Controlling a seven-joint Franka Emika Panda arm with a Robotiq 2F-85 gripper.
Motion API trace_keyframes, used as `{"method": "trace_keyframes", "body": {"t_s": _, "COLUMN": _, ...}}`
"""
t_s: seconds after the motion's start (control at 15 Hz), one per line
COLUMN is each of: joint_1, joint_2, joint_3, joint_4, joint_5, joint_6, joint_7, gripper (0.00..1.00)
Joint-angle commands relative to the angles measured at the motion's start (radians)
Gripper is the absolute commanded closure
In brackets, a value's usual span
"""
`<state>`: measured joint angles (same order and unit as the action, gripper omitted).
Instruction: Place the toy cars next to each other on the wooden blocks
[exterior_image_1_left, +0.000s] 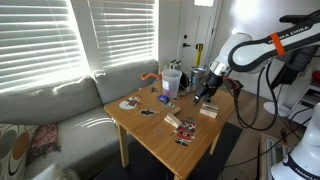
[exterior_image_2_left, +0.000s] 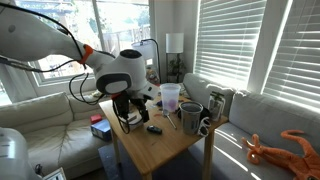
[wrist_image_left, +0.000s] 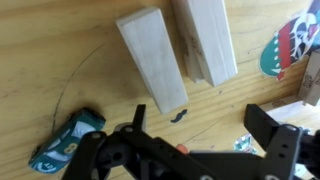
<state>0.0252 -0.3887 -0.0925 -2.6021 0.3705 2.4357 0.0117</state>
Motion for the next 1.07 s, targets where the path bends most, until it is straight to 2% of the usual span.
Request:
{"method": "trace_keyframes", "body": {"t_s": 0.0, "joint_1": -0.046, "joint_2": -0.125, "joint_3": 0.001, "joint_4": -0.038, "joint_5": -0.026, "joint_6": -0.048, "joint_7": 0.045, "gripper": 0.00}}
{"method": "trace_keyframes", "body": {"t_s": 0.13, "joint_1": -0.085, "joint_2": -0.171, "joint_3": 0.015, "joint_4": -0.051, "joint_5": -0.026, "joint_6": -0.057, "joint_7": 0.138, "gripper": 0.00}}
{"method": "trace_keyframes", "body": {"t_s": 0.47, "joint_1": -0.178, "joint_2": -0.140, "joint_3": 0.064, "joint_4": -0.020, "joint_5": -0.055, "joint_6": -0.111, "joint_7": 0.407, "gripper": 0.00}}
{"method": "trace_keyframes", "body": {"t_s": 0.67, "joint_1": -0.210, "joint_2": -0.121, "joint_3": 0.083, "joint_4": -0.006, "joint_5": -0.070, "joint_6": -0.143, "joint_7": 0.513, "gripper": 0.00}}
{"method": "trace_keyframes", "body": {"t_s": 1.0, "joint_1": -0.266, "joint_2": -0.086, "joint_3": 0.118, "joint_4": 0.025, "joint_5": -0.196, "joint_6": -0.197, "joint_7": 0.625, "gripper": 0.00}}
